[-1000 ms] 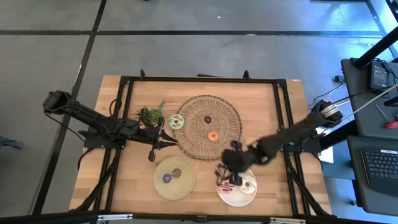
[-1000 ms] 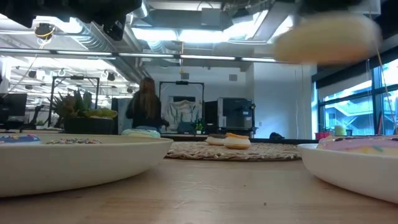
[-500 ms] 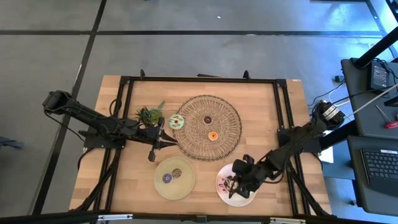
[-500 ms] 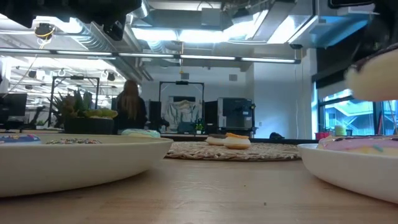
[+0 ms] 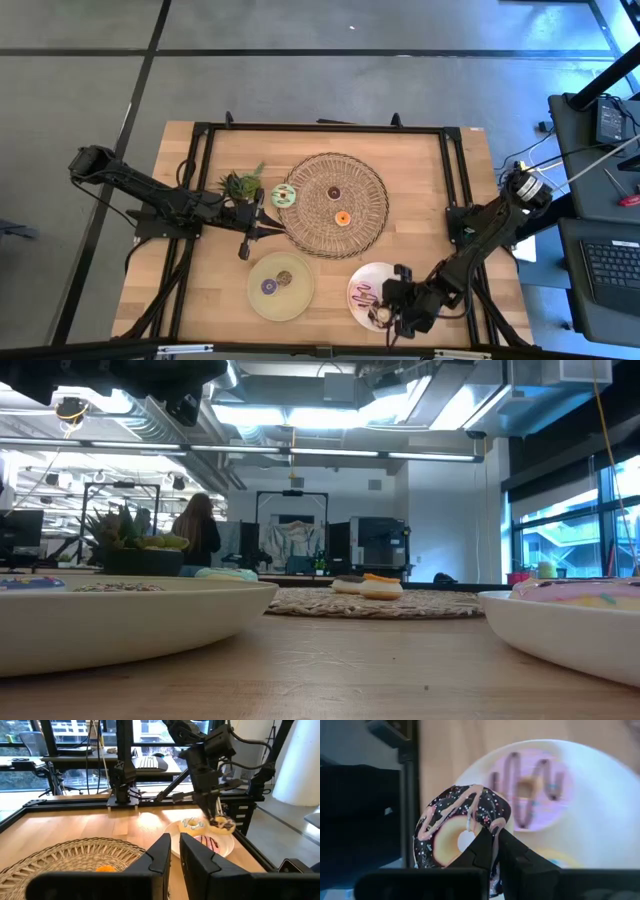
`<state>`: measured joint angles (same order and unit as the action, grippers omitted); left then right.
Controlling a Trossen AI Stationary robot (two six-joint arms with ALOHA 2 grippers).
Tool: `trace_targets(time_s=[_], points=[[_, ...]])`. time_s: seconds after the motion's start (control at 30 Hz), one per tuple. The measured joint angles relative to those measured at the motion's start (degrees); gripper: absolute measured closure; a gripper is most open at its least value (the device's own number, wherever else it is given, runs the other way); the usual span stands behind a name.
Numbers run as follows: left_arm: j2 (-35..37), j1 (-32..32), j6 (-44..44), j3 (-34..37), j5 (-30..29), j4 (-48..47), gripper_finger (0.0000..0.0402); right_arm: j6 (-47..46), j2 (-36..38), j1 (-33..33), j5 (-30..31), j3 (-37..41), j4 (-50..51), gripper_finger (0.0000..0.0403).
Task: Pick & Place donuts
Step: Put the big black donut on the white plate
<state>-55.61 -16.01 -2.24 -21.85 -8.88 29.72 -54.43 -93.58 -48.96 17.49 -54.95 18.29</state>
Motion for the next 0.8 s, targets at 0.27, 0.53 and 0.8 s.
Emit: trace_targets(time_s=[0.27,0.53,0.8], points=[[0.0,0.0,0.0,0.0,-0.5,-0.3,0.0359,0.8,-5.5,-1.4,3.0,-0.6,-1.7,0.0382],[0.0,0.0,0.0,0.0,-0.5,-0.4,0.0364,0.7,-4.2,-1.4,3.5,-0.6,-1.0,0.0382],[0.0,0.0,0.0,0.0,-0.5,-0.4,0.0361,-0.8,-4.1,-1.6,2.4,-0.6,0.9,0.0382]])
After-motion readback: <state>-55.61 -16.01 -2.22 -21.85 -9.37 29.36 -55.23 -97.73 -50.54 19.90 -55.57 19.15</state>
